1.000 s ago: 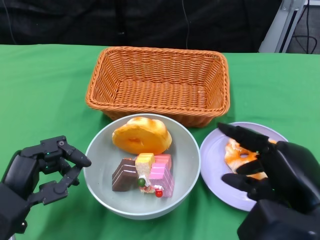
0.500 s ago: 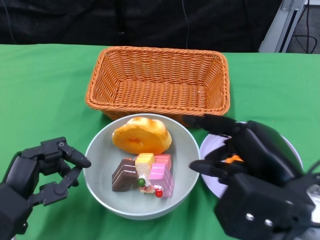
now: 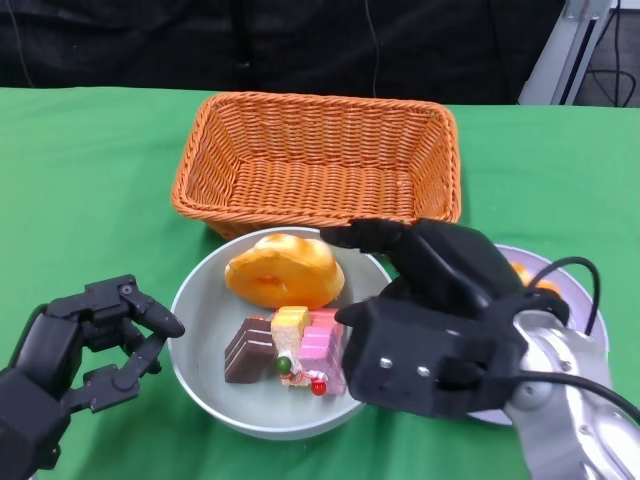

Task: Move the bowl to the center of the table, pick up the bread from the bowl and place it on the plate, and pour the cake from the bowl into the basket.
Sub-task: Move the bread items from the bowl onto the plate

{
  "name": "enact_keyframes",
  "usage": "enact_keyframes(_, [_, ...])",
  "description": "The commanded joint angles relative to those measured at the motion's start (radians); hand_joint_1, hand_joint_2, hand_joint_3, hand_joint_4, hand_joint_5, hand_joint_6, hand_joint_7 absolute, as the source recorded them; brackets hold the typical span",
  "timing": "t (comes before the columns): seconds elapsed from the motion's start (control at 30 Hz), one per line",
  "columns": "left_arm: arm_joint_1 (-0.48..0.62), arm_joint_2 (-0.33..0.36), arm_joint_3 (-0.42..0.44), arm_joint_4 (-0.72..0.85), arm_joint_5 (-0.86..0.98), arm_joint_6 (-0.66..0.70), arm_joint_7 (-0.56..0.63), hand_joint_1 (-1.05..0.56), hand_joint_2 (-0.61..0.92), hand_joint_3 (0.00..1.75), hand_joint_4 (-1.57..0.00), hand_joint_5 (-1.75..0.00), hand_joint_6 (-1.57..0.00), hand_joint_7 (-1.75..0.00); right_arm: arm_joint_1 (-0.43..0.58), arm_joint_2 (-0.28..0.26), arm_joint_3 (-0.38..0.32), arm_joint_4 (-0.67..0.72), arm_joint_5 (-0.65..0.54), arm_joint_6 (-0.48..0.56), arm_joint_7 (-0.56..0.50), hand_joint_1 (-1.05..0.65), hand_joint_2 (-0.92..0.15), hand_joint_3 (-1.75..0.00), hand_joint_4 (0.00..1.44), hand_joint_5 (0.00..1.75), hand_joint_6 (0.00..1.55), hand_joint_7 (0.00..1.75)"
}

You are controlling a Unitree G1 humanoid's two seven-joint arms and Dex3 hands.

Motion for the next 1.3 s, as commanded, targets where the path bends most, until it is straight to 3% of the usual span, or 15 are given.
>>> enact_keyframes(0.03, [0.001,0.009,0.002,0.000,0.000,-0.011,0.014,-0.14,0.69,0.72,-0.81,-1.42,-0.84,-1.15,-0.051,0.008,0.011,0.059,-0.012,0.004,0.008,-0.61,-0.92,-0.08,1.25,0.09,0.51,0.00])
enact_keyframes(0.5, [0.002,-0.005,-0.008,0.006,0.012,-0.025,0.031,-0.14,0.69,0.72,-0.82,-1.42,-0.83,-1.16,-0.167,0.048,0.038,0.294,-0.012,-0.032,-0.040,-0.62,-0.92,-0.06,1.32,0.18,0.44,0.00])
enact_keyframes(0.53, [0.001,-0.005,-0.009,0.005,0.013,-0.023,0.032,-0.14,0.69,0.72,-0.82,-1.42,-0.83,-1.16,-0.176,0.050,0.039,0.310,-0.013,-0.034,-0.042,-0.62,-0.92,-0.07,1.28,0.26,0.43,0.00])
enact_keyframes(0.63, [0.003,-0.006,-0.012,0.002,0.016,-0.020,0.035,-0.14,0.69,0.73,-0.82,-1.42,-0.83,-1.16,-0.200,0.059,0.045,0.356,-0.019,-0.041,-0.050,-0.63,-0.92,-0.08,1.03,0.78,0.43,0.00])
enact_keyframes(0.7, [0.004,-0.008,-0.012,0.001,0.013,-0.019,0.034,-0.14,0.68,0.73,-0.82,-1.43,-0.83,-1.15,-0.215,0.068,0.048,0.383,-0.020,-0.041,-0.055,-0.63,-0.92,-0.08,0.99,0.87,0.43,0.00])
enact_keyframes(1.3, [0.013,-0.009,-0.011,-0.008,0.018,-0.030,0.036,-0.15,0.69,0.71,-0.82,-1.43,-0.84,-1.14,-0.302,0.128,0.083,0.507,-0.037,-0.030,-0.082,-0.62,-0.92,-0.12,0.95,0.91,0.46,0.02])
